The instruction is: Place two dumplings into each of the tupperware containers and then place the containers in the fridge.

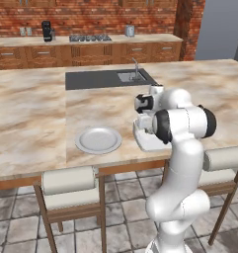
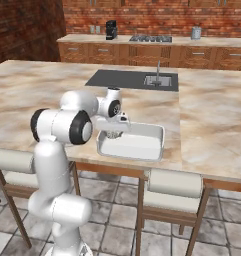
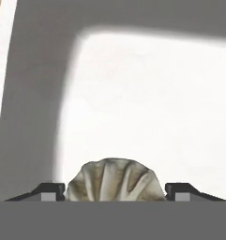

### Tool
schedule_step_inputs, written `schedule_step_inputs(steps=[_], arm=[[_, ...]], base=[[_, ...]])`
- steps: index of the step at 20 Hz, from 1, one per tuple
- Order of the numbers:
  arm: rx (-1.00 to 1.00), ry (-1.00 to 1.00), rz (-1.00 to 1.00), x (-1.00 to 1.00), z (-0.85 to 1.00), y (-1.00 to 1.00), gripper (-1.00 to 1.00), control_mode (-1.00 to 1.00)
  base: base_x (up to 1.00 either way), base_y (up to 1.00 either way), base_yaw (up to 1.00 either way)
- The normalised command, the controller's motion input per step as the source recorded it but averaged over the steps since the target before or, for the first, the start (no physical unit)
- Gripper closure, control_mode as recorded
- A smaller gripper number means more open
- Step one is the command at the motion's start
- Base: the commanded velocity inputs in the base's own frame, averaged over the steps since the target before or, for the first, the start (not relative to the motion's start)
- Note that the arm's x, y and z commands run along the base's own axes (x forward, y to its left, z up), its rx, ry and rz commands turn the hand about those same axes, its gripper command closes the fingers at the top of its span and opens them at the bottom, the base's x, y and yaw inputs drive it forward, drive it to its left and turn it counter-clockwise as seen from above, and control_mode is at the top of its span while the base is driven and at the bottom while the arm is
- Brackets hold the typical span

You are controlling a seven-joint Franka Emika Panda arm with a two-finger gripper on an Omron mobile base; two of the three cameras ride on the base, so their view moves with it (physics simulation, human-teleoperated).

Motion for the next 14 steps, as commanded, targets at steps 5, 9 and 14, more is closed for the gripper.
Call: schedule_step_inputs(steps=[5,9,14], arm=[[0.02,-0.01,0.0,0.01,-0.3,-0.16,-1.0,-1.0],[0.0,0.01,0.0,0.0,-0.04,0.0,-1.0,-1.0],[0.0,0.0,0.0,0.0,0.15,0.0,-1.0,-1.0]], base=[[0.0,0.0,0.0],[0.0,0.0,0.0],[0.0,0.0,0.0]])
